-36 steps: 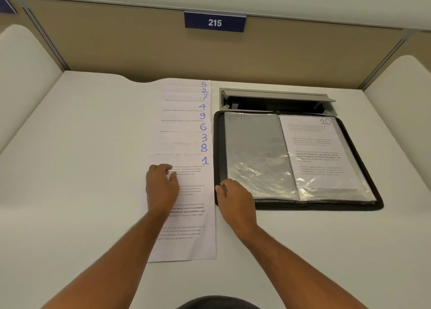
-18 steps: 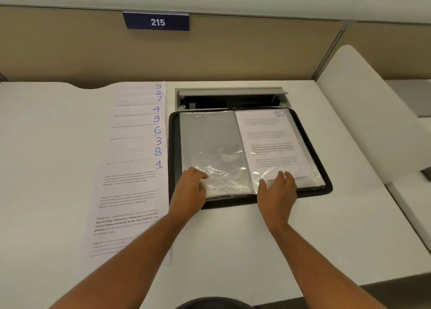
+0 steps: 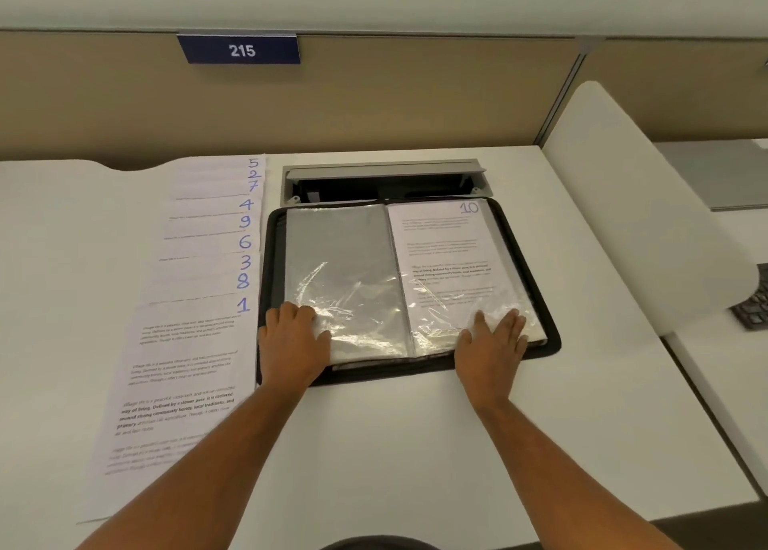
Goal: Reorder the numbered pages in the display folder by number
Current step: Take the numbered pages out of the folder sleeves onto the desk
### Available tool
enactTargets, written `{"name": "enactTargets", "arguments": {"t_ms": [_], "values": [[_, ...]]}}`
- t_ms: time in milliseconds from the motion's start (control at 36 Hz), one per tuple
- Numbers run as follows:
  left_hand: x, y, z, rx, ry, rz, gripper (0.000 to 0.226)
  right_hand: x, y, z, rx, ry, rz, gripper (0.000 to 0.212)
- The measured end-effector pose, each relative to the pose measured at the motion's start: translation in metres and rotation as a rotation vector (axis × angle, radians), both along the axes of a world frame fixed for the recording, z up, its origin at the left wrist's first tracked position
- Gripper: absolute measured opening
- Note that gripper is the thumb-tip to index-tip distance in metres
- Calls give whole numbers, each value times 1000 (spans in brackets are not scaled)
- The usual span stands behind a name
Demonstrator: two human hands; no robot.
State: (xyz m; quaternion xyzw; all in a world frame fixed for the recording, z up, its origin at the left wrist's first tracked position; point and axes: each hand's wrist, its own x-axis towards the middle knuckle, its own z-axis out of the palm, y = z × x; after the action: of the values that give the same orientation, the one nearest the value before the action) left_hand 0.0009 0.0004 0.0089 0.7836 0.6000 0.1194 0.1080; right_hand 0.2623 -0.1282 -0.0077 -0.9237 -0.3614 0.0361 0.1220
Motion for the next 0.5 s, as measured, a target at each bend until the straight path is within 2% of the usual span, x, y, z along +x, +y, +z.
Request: {"name": "enactTargets", "arguments": {"t_ms": [111,250,333,417,500], "values": [[-4,4,5,20,-9,86,23,-7,10,2,134,33,24,43],[-6,8,11,-56,-59,110,37,-27,26,7,350,148,169,44],[-3,10,14,-116,-234,82,32,-49,32,13,475,228,341,46],[5,7,27,-206,-478,85,19,-73,37,15,484,235,547,47],[13,4,41,-322,-780,178,31,-97,38,9,448,228,769,54]]}}
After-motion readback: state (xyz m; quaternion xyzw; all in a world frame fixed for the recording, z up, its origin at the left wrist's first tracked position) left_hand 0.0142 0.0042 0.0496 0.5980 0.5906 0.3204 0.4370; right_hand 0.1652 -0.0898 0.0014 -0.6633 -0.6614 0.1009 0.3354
